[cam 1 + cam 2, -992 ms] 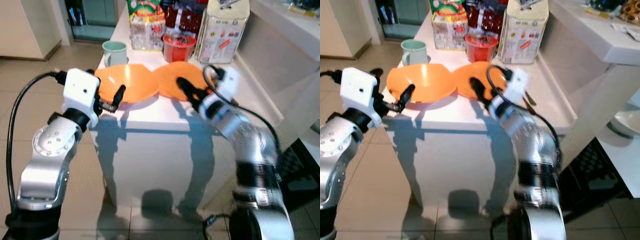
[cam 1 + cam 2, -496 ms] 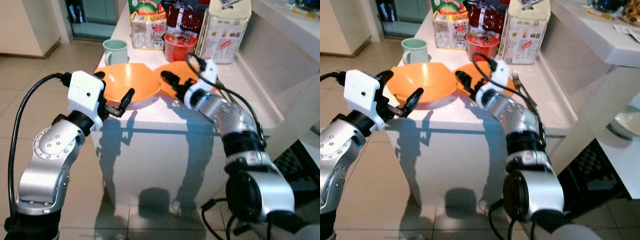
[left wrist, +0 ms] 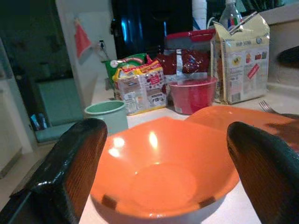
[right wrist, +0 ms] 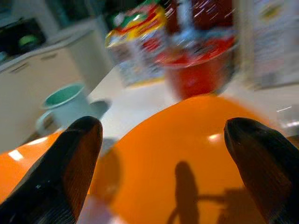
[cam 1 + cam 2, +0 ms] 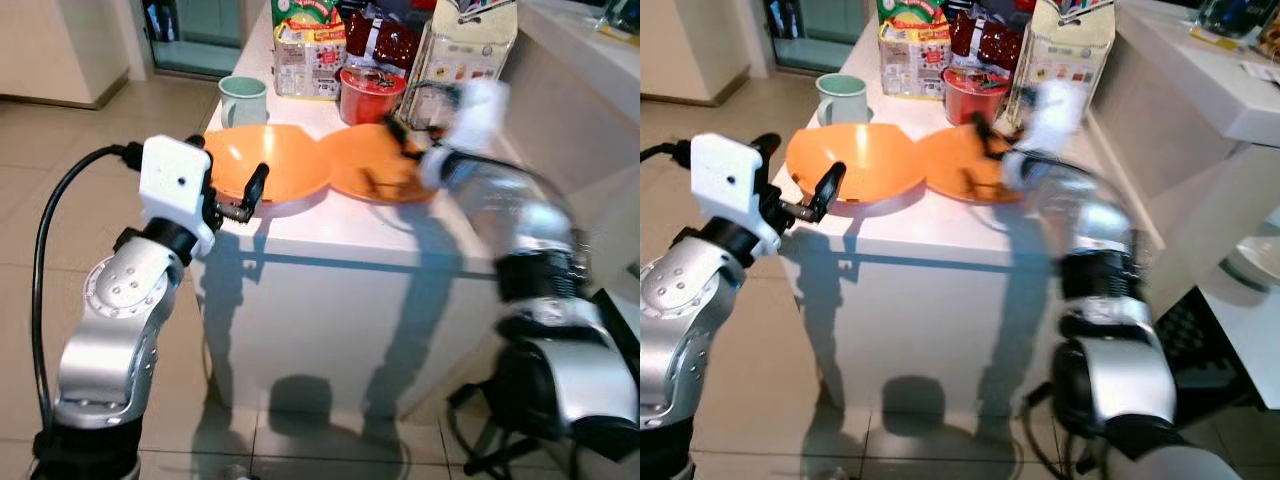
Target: Setting the table
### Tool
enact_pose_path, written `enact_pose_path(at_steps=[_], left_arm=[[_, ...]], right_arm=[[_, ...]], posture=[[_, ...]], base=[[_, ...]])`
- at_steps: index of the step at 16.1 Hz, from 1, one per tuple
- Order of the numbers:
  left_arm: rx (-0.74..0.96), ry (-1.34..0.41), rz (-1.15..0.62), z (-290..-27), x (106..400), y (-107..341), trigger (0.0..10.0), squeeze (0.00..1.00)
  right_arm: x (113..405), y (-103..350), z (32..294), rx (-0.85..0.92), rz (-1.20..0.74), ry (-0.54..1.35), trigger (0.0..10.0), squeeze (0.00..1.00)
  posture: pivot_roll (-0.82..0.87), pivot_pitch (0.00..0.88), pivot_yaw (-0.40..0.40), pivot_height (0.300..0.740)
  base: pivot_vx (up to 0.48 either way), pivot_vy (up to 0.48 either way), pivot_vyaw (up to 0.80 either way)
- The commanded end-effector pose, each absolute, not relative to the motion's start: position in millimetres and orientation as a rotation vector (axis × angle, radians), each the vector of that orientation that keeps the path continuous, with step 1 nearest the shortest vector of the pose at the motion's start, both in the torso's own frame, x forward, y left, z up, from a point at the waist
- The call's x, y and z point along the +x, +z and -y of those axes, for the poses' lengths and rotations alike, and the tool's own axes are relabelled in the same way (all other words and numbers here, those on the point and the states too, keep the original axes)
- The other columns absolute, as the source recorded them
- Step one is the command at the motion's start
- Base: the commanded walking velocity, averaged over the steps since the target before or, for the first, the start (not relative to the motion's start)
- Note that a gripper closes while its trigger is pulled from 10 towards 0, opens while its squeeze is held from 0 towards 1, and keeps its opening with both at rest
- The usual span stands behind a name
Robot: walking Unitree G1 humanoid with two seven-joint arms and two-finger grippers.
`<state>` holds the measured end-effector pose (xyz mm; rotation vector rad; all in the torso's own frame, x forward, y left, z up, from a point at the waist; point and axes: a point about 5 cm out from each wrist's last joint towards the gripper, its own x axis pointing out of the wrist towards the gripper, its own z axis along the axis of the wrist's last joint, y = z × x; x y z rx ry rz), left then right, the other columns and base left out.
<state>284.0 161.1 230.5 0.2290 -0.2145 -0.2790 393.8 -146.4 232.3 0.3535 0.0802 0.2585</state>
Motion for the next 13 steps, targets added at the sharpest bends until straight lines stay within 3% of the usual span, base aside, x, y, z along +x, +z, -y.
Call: enact_pose_path(at_steps=[1, 6, 7, 10, 13], left_arm=[[0.231, -0.295, 0.22, -153.7, 287.7, 230.2, 10.0, 0.0], [0.231, -0.288, 0.239, -151.1, 294.2, 233.9, 10.0, 0.0], [0.241, -0.295, 0.24, -152.9, 294.3, 234.3, 10.0, 0.0], [0.293, -0.386, 0.203, -155.7, 285.4, 227.8, 10.0, 0.0], [0.302, -0.33, 0.215, -163.7, 280.8, 232.8, 10.0, 0.0]], right_arm=[[390.1, 227.4, 149.0, 0.329, -0.109, 0.248, 10.0, 0.0], [381.7, 210.5, 131.4, 0.46, -0.161, 0.28, 10.0, 0.0], [382.2, 205.0, 121.9, 0.512, -0.201, 0.3, 10.0, 1.0], [395.0, 203.7, 101.9, 0.583, -0.252, 0.322, 10.0, 1.0], [401.3, 213.8, 96.2, 0.572, -0.221, 0.331, 10.0, 1.0]], posture=[[0.0, 0.0, -0.078, 0.74], [-0.01, 0.0, -0.059, 0.74], [0.0, 0.0, -0.063, 0.74], [0.04, 0.0, -0.09, 0.74], [0.08, 0.0, -0.126, 0.74]], base=[[0.0, 0.0, 0.0], [0.0, 0.0, 0.0], [0.0, 0.0, 0.0], [0.0, 0.0, 0.0], [0.0, 0.0, 0.0]])
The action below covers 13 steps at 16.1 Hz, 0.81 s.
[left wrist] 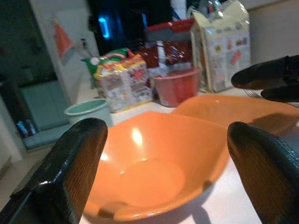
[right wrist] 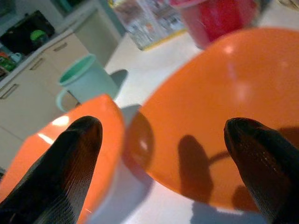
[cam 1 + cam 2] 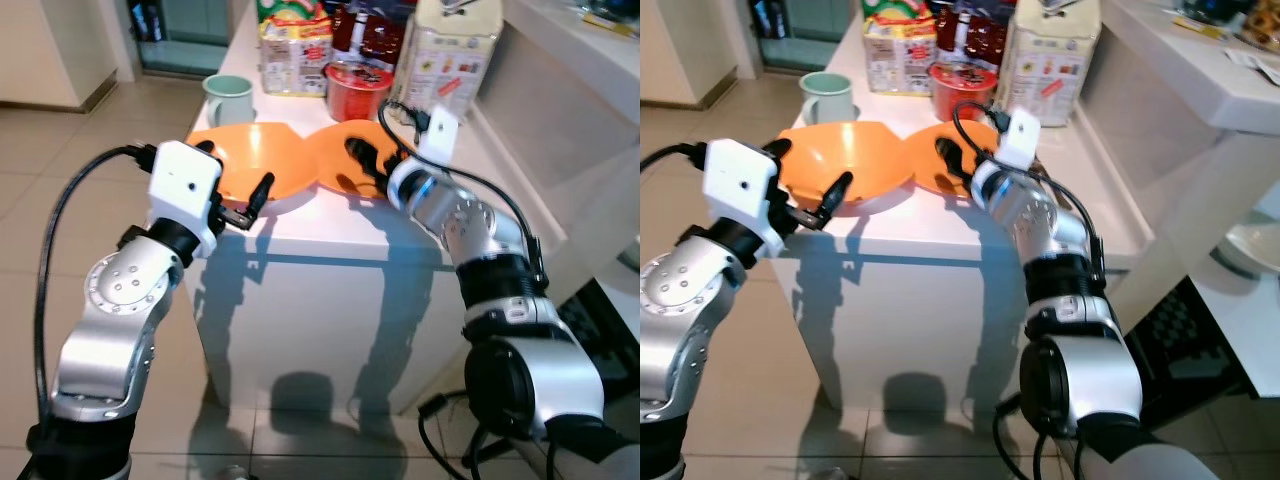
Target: Setting the table
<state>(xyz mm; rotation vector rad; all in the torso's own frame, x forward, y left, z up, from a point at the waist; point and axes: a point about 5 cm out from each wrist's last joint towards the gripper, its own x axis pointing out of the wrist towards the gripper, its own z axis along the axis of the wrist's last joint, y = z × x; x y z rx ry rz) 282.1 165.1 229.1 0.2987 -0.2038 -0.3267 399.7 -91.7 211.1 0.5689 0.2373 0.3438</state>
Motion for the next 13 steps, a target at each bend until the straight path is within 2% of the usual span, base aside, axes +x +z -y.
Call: enact_pose_path(at_steps=[1, 2, 4, 5, 6, 10, 13], left_arm=[[0.305, -0.318, 0.217, -165.2, 278.4, 232.6, 10.0, 0.0], [0.306, -0.313, 0.216, -165.7, 278.0, 232.0, 10.0, 0.0], [0.297, -0.325, 0.214, -160.7, 281.4, 229.6, 10.0, 0.0], [0.289, -0.336, 0.218, -158.2, 282.1, 230.3, 10.0, 0.0], [0.273, -0.406, 0.234, -145.6, 281.8, 233.2, 10.0, 0.0], [0.253, -0.467, 0.236, -136.5, 276.3, 233.8, 10.0, 0.0], [0.256, -0.522, 0.231, -130.2, 273.7, 233.8, 10.0, 0.0]], right_arm=[[402.1, 214.5, 100.2, 0.564, -0.208, 0.318, 10.0, 1.0], [402.4, 213.5, 102.9, 0.553, -0.205, 0.303, 10.0, 1.0], [405.4, 191.4, 138.9, 0.469, -0.257, 0.062, 10.0, 1.0], [405.3, 188.1, 144.7, 0.457, -0.267, 0.024, 10.0, 1.0], [404.7, 183.8, 155.3, 0.416, -0.287, -0.029, 10.0, 1.0], [404.7, 177.7, 163.5, 0.385, -0.313, -0.078, 10.0, 1.0], [405.6, 167.1, 155.9, 0.489, -0.36, -0.075, 10.0, 1.0]], posture=[[0.08, 0.0, -0.132, 0.74], [0.08, 0.0, -0.132, 0.74], [0.04, 0.0, -0.107, 0.74], [0.04, 0.0, -0.107, 0.74], [0.03, 0.0, -0.098, 0.74], [0.03, 0.0, -0.1, 0.74], [0.04, 0.0, -0.1, 0.74]], base=[[0.0, 0.0, 0.0], [0.0, 0.0, 0.0], [0.0, 0.0, 0.0], [0.0, 0.0, 0.0], [0.0, 0.0, 0.0], [0.0, 0.0, 0.0], [0.0, 0.0, 0.0]])
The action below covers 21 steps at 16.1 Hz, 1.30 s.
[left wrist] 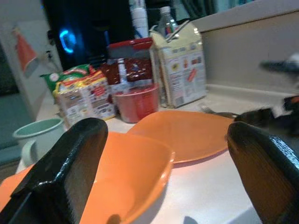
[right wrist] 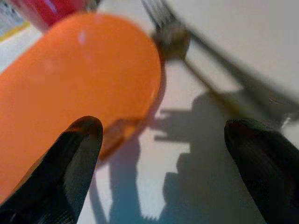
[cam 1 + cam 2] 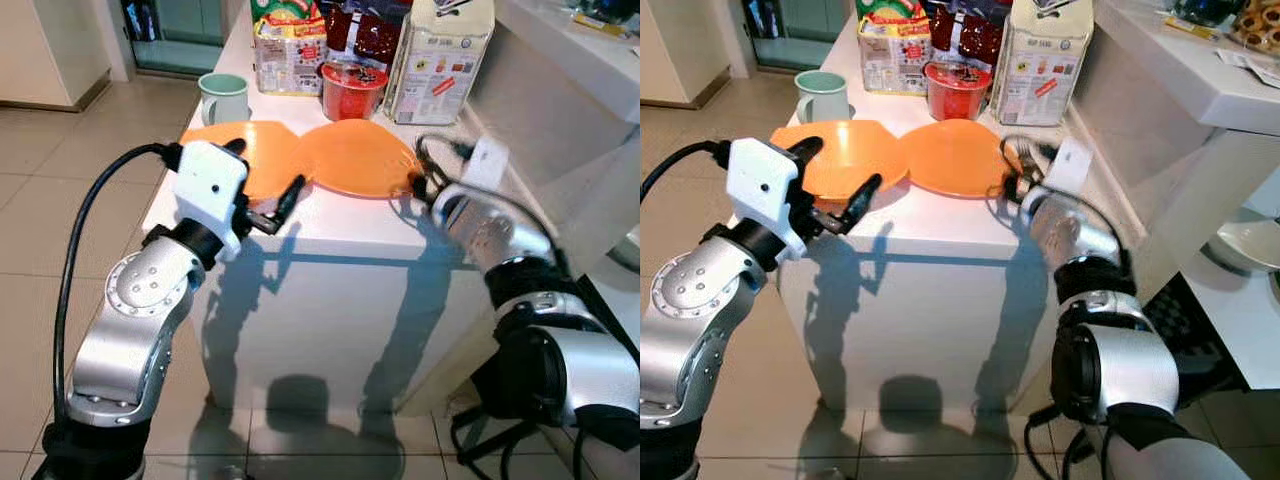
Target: Setting the table
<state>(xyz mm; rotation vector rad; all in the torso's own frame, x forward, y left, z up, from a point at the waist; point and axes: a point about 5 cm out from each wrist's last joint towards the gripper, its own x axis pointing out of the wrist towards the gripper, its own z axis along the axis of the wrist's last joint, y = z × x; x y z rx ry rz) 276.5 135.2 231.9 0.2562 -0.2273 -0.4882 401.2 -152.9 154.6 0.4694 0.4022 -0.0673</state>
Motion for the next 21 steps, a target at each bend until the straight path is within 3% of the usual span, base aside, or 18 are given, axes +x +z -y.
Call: enact_pose_path(at_steps=[1, 2, 3, 4, 12, 21], left_arm=[[0.257, -0.532, 0.233, -128.3, 273.4, 234.8, 10.0, 0.0], [0.258, -0.547, 0.237, -125.2, 271.9, 236.4, 10.0, 0.0], [0.26, -0.549, 0.241, -124.2, 270.8, 237.7, 10.0, 0.0], [0.26, -0.543, 0.244, -124.2, 271.3, 238.6, 10.0, 0.0], [0.256, -0.489, 0.28, -131.9, 269.3, 259.5, 10.0, 0.0], [0.264, -0.499, 0.278, -134.3, 260.1, 279.6, 10.0, 0.0]], right_arm=[[406.3, 167.3, 154.9, 0.515, -0.357, -0.075, 10.0, 1.0], [407.8, 168.9, 153.4, 0.541, -0.348, -0.072, 10.0, 0.97], [409.2, 171.9, 152.4, 0.553, -0.339, -0.069, 10.0, 0.57], [410.2, 174.2, 151.7, 0.557, -0.332, -0.066, 10.0, 0.0], [414.7, 182.2, 152.8, 0.588, -0.313, -0.126, 10.0, 0.0], [419.0, 195.2, 144.7, 0.538, -0.275, -0.096, 10.0, 0.0]], posture=[[0.05, 0.0, -0.1, 0.74], [0.06, 0.0, -0.102, 0.74], [0.06, 0.0, -0.102, 0.74], [0.06, 0.0, -0.102, 0.74], [0.08, 0.0, -0.113, 0.74], [0.1, 0.153, -0.141, 0.74]], base=[[0.0, 0.0, 0.0], [0.0, 0.0, 0.0], [0.0, 0.0, 0.0], [0.0, 0.0, 0.0], [0.0, 0.0, 0.0], [0.0, 0.0, 0.0]])
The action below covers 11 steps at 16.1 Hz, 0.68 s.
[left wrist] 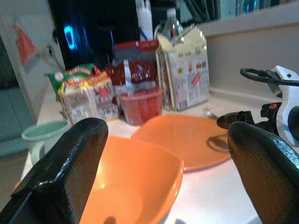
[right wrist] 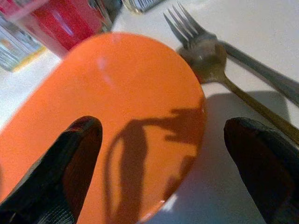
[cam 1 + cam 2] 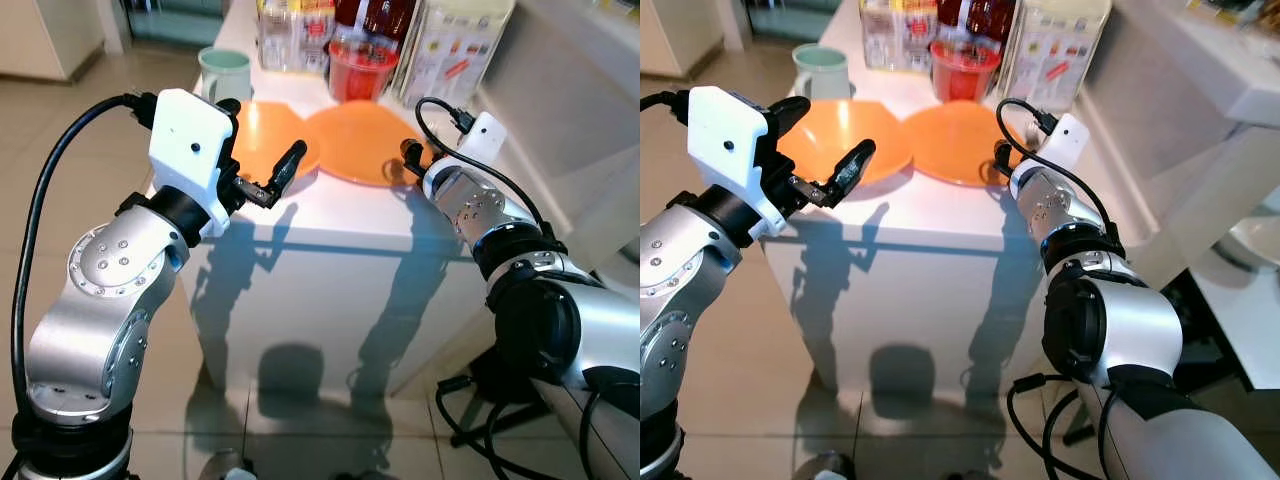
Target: Setting the table
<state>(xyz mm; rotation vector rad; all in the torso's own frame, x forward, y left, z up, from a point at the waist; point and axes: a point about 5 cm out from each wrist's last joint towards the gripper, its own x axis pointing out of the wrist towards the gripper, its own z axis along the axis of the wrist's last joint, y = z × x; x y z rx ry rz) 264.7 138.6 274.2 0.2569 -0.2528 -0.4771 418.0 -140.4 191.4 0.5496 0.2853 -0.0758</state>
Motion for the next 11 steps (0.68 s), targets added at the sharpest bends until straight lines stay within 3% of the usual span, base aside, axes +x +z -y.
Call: enact_pose_path(at_steps=[1, 6, 11], left_arm=[[0.258, -0.501, 0.273, -133.5, 258.6, 279.4, 10.0, 0.0], [0.237, -0.508, 0.263, -130.6, 256.6, 282.8, 10.0, 0.0], [0.251, -0.502, 0.252, -134.0, 253.5, 285.6, 10.0, 0.0]], right_arm=[[419.5, 197.1, 142.8, 0.52, -0.267, -0.087, 10.0, 0.0], [420.8, 202.1, 141.7, 0.488, -0.234, -0.086, 10.0, 0.0], [421.2, 203.4, 139.3, 0.746, -0.241, -0.075, 10.0, 0.0]], posture=[[0.09, 0.158, -0.14, 0.74], [0.09, 0.182, -0.134, 0.74], [0.11, 0.186, -0.141, 0.74]], base=[[0.0, 0.0, 0.0], [0.0, 0.0, 0.0], [0.0, 0.0, 0.0]])
